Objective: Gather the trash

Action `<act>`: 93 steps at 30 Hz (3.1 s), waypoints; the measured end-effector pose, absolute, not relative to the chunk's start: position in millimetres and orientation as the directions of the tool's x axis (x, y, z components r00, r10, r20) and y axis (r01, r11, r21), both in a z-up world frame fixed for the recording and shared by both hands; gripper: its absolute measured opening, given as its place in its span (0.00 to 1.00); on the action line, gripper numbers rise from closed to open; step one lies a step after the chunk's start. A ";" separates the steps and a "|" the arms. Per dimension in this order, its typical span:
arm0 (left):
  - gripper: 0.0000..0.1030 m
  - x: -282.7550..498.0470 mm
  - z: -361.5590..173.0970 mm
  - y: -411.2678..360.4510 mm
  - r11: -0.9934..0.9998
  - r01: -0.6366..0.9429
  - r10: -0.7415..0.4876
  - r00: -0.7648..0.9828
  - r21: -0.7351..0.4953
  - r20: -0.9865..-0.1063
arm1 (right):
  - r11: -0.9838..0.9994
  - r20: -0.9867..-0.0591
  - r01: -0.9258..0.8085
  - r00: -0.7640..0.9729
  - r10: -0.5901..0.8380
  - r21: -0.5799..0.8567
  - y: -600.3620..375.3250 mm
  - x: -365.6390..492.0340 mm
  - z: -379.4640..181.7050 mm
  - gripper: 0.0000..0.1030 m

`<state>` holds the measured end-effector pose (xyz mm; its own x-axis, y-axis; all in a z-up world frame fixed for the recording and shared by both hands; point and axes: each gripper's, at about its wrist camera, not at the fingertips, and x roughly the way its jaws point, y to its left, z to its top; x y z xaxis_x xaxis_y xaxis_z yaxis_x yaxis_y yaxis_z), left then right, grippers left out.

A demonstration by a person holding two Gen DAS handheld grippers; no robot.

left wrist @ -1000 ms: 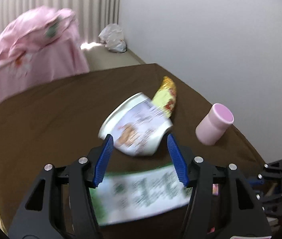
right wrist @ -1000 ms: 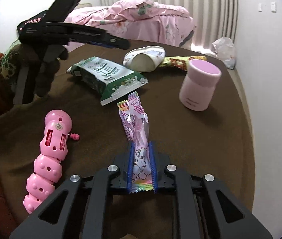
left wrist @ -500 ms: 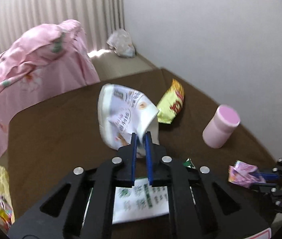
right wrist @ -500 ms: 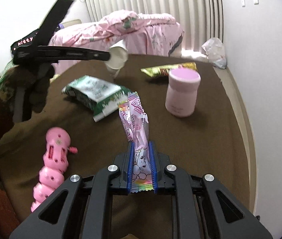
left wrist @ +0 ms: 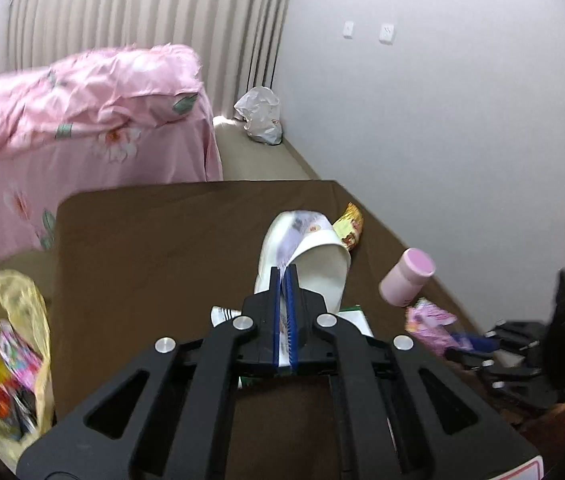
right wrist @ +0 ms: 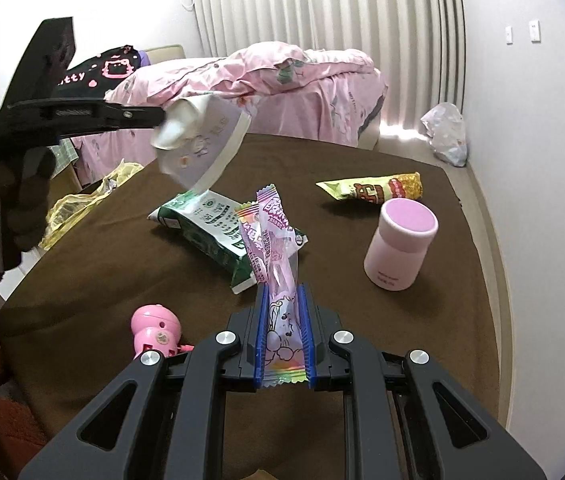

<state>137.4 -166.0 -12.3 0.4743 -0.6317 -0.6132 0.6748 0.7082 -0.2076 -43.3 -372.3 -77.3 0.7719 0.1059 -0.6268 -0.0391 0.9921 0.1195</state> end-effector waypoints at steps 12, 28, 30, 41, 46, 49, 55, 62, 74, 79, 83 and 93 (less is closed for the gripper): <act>0.49 165.6 -48.9 -85.1 0.745 0.531 -0.654 0.461 -0.404 -0.600 | 0.992 -0.666 -0.015 0.740 0.093 0.123 -370.9 -32.3 -87.6 0.15; 0.51 243.9 -65.6 -278.7 0.463 0.886 -0.632 0.322 -0.010 -0.705 | 0.993 -0.683 -0.015 0.724 0.093 0.119 -374.7 -29.1 -95.9 0.14; 0.51 260.3 -80.8 -296.1 0.449 0.894 -0.582 0.283 -0.011 -0.762 | 0.992 -0.684 -0.015 0.723 0.097 0.125 -375.8 -29.2 -96.9 0.14; 0.18 285.4 -114.7 -259.7 0.642 0.647 -0.604 0.098 -0.411 -0.791 | 0.982 -0.685 0.036 0.722 0.102 0.184 -390.7 -25.9 -106.9 0.14; 0.13 258.7 -86.9 -225.9 0.689 0.613 -0.626 0.237 -0.386 -0.743 | 0.985 -0.658 0.019 0.746 0.099 0.170 -383.3 -22.2 -91.8 0.14; 0.13 243.2 -62.7 -201.6 0.720 0.584 -0.633 0.330 -0.375 -0.700 | 0.987 -0.640 0.002 0.762 0.102 0.159 -377.8 -20.3 -80.4 0.14; 0.13 212.7 -20.6 -140.6 0.779 0.543 -0.600 0.498 -0.315 -0.626 | 0.992 -0.600 -0.059 0.792 0.115 0.112 -358.3 -7.3 -52.5 0.14; 0.13 183.1 0.8 -56.4 0.847 0.436 -0.529 0.635 -0.304 -0.563 | 0.984 -0.555 -0.164 0.813 0.174 0.067 -317.7 17.6 -19.3 0.14; 0.13 161.1 -36.9 106.3 0.965 -0.021 -0.147 0.778 -0.260 -0.611 | 0.908 -0.552 -0.385 0.727 0.409 0.165 -227.1 110.8 18.9 0.15; 0.13 160.2 -88.5 122.5 0.969 -0.094 -0.097 0.702 -0.227 -0.705 | 0.862 -0.573 -0.461 0.656 0.492 0.212 -163.7 160.4 19.5 0.15; 0.14 160.9 -113.8 131.9 0.968 -0.106 -0.098 0.671 -0.226 -0.735 | 0.829 -0.601 -0.503 0.592 0.537 0.246 -107.3 199.7 5.3 0.14; 0.14 161.7 -114.9 136.6 0.946 -0.094 -0.169 0.677 -0.311 -0.716 | 0.851 -0.748 -0.408 0.436 0.500 0.331 -43.0 260.5 -69.8 0.15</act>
